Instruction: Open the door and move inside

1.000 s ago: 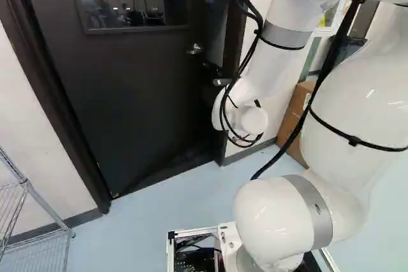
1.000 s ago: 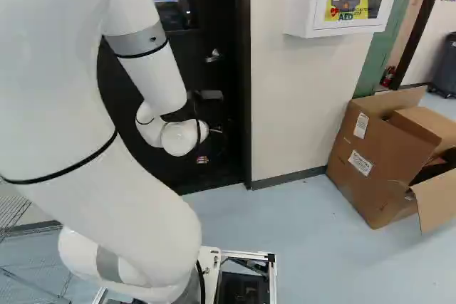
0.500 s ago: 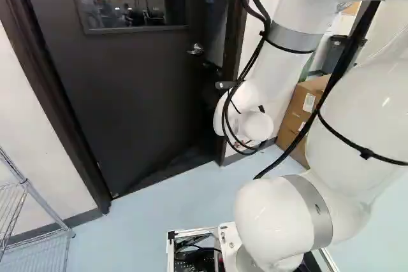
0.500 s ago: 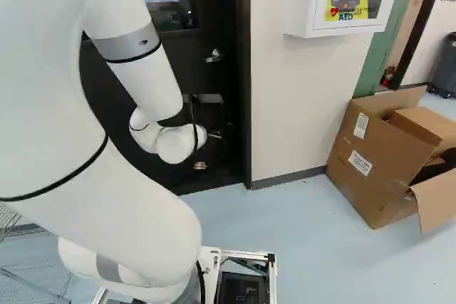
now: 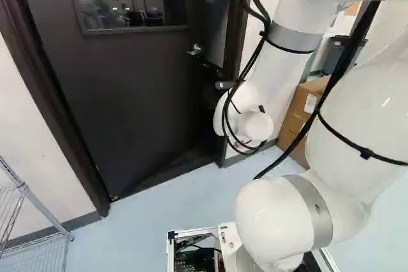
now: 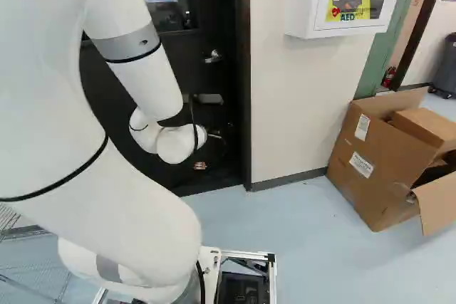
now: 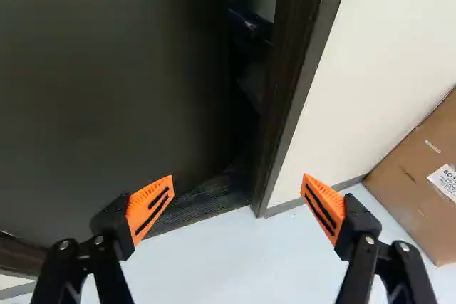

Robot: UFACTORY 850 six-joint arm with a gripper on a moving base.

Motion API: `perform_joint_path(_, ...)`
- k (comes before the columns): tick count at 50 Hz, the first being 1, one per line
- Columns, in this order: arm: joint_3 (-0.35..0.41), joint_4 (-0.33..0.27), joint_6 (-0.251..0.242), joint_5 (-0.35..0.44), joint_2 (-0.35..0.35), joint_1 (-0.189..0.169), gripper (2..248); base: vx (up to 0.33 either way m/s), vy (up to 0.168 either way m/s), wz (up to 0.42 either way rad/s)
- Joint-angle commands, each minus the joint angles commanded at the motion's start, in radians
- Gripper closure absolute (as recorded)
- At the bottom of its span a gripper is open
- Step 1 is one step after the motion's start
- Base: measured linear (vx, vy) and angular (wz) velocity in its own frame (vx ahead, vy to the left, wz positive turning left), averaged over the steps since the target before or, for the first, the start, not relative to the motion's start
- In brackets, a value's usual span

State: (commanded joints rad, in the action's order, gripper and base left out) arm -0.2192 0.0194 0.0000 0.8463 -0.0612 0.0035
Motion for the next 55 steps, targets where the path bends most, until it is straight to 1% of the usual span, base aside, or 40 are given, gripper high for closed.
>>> perform_joint_path(10, 0.0, 0.0, 0.0, 0.0, 0.0, 0.0, 3, 0.124, 0.023, -0.019)
perform_joint_path(25, 0.0, 0.0, 0.0, 0.0, 0.0, 0.0, 3, 0.151, 0.087, -0.023)
perform_joint_path(35, 0.0, 0.0, 0.0, 0.0, 0.0, 0.0, 3, 0.148, 0.114, 0.024)
perform_joint_path(55, 0.0, 0.0, 0.0, 0.0, 0.0, 0.0, 3, 0.14, 0.148, 0.169)
